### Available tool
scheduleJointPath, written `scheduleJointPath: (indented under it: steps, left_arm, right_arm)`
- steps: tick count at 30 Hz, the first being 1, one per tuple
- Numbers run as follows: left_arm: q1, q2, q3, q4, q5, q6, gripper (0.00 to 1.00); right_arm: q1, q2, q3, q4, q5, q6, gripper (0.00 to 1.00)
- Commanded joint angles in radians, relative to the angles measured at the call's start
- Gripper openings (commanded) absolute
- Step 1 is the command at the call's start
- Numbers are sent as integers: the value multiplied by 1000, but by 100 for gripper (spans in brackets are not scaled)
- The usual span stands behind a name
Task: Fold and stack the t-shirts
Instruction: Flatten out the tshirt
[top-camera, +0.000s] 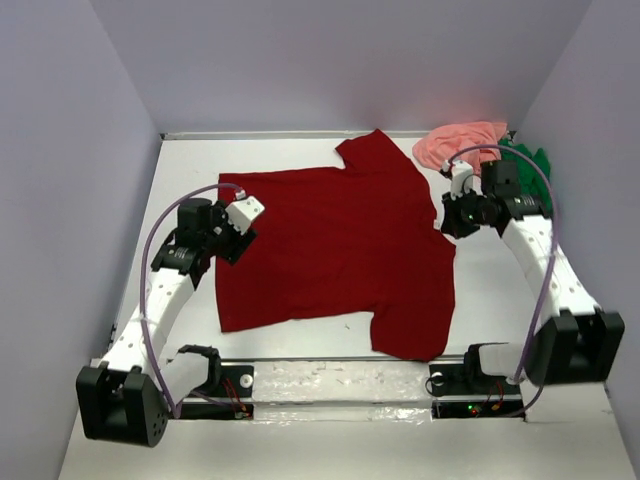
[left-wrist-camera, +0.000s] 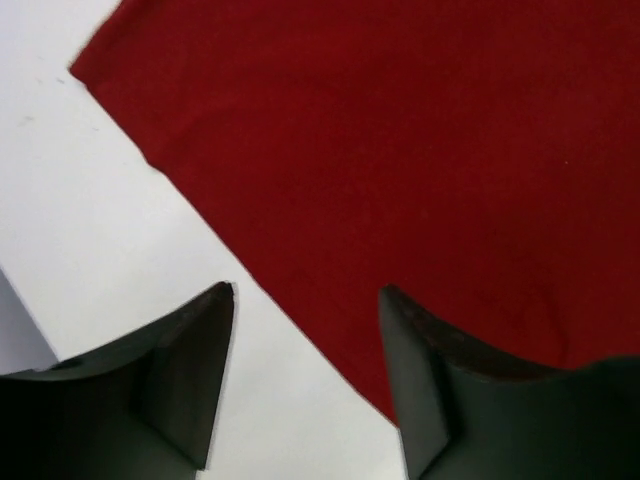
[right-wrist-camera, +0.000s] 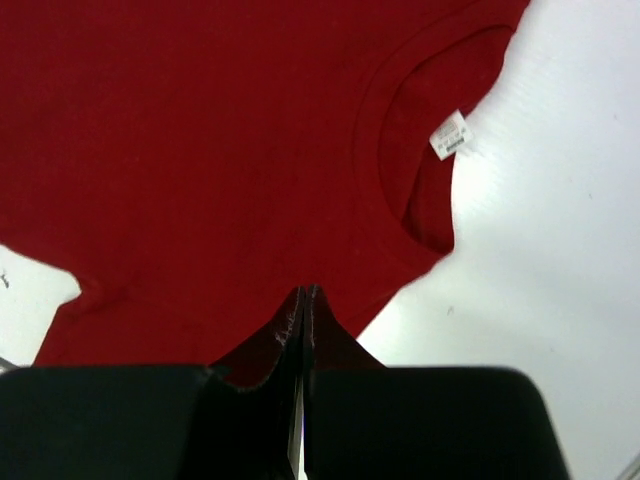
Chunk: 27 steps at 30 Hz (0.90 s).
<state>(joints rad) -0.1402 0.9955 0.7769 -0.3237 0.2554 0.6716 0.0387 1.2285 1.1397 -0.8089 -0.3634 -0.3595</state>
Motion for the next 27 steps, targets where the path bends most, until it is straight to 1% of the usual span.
scheduleJointPath:
  steps: [1, 3, 4, 5, 6, 7, 8, 9, 12, 13, 14, 16, 17, 20, 22, 27]
  left_arm:
    - [-1, 93, 38, 87, 16, -70, 63]
    - [-1, 175, 74, 150, -10, -96, 41]
    - [-1, 234, 90, 167, -31, -121, 20]
    - [1, 265, 131, 184, -36, -127, 11]
    - [1, 299, 149, 192, -42, -135, 5]
    - [1, 330, 174, 193, -50, -135, 2]
    - [1, 389, 194, 196, -51, -133, 0]
    - [1, 414, 228, 204, -56, -127, 0]
    - [2, 491, 268, 242, -47, -116, 0]
    - [4, 509, 280, 247, -41, -119, 0]
    - [4, 563, 318, 236, -35, -116, 0]
    - [5, 624, 363, 209, -24, -118, 0]
    - [5, 684, 407, 183, -22, -118, 0]
    - [8, 779, 478, 140, -12, -124, 0]
    - [10, 830, 508, 98, -1, -125, 0]
    - [13, 887, 555, 55, 12, -145, 0]
  right_arm:
    - [-7, 198, 150, 19, -34, 11, 0]
    - [-7, 274, 256, 23, -26, 10, 0]
    - [-7, 349, 294, 19, -19, 13, 0]
    - [-7, 388, 377, 13, -17, 11, 0]
    - [-7, 428, 417, 5, -11, 10, 0]
    - [-7, 506, 463, -15, -11, 7, 0]
    - [-7, 544, 507, -28, -9, 4, 0]
    - [-7, 581, 591, -41, -9, 2, 0]
    - [-7, 724, 711, -93, -12, -4, 0]
    - [-7, 756, 780, -120, -23, -7, 0]
    - [3, 825, 817, -136, -28, -10, 0]
    - [16, 896, 908, -189, -29, -25, 0]
    - [17, 960, 936, -203, -23, -32, 0]
    - [44, 1054, 1005, -245, -3, -52, 0]
    - [56, 1085, 1028, -263, -8, -59, 0]
    - [56, 1092, 967, -227, -12, -71, 0]
